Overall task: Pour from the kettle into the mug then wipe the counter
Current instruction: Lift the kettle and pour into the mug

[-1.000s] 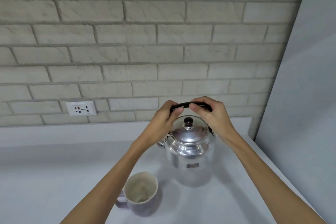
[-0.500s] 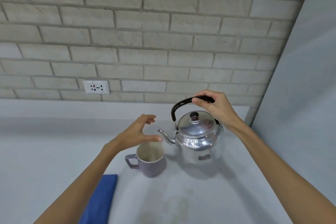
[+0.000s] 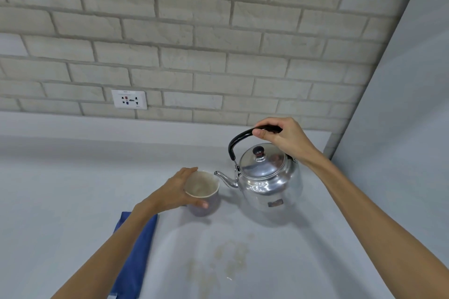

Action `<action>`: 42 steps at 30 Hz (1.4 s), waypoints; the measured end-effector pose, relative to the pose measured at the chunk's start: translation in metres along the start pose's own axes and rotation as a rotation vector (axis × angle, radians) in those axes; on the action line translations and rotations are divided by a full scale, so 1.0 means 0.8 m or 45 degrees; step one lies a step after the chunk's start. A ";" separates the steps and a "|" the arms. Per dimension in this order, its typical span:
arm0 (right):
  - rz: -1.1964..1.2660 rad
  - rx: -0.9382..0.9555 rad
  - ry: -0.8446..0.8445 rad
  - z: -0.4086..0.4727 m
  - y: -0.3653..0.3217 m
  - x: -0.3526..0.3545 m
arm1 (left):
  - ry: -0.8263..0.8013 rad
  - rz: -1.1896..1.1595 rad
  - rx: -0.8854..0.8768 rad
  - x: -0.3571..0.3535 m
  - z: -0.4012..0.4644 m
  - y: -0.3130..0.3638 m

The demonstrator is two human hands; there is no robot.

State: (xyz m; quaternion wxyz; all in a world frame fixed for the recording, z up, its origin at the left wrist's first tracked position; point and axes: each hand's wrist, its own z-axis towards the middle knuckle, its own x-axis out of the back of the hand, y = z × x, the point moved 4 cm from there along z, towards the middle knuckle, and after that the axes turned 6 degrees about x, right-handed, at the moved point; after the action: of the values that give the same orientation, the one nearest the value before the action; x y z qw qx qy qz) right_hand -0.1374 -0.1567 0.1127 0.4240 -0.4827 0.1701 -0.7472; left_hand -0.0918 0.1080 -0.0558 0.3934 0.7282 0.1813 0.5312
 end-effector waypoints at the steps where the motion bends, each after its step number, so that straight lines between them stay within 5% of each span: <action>1: -0.013 -0.004 -0.012 -0.001 0.000 -0.001 | 0.004 -0.011 0.001 -0.001 0.000 0.000; 42: -0.244 -0.005 -0.103 0.010 -0.025 -0.003 | 0.022 -0.076 -0.018 -0.006 0.009 -0.005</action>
State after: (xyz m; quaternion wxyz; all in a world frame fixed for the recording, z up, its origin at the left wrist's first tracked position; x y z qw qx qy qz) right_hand -0.1397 -0.1414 0.1284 0.3564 -0.5272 0.1073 -0.7639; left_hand -0.0861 0.1047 -0.0629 0.4124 0.7150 0.2027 0.5268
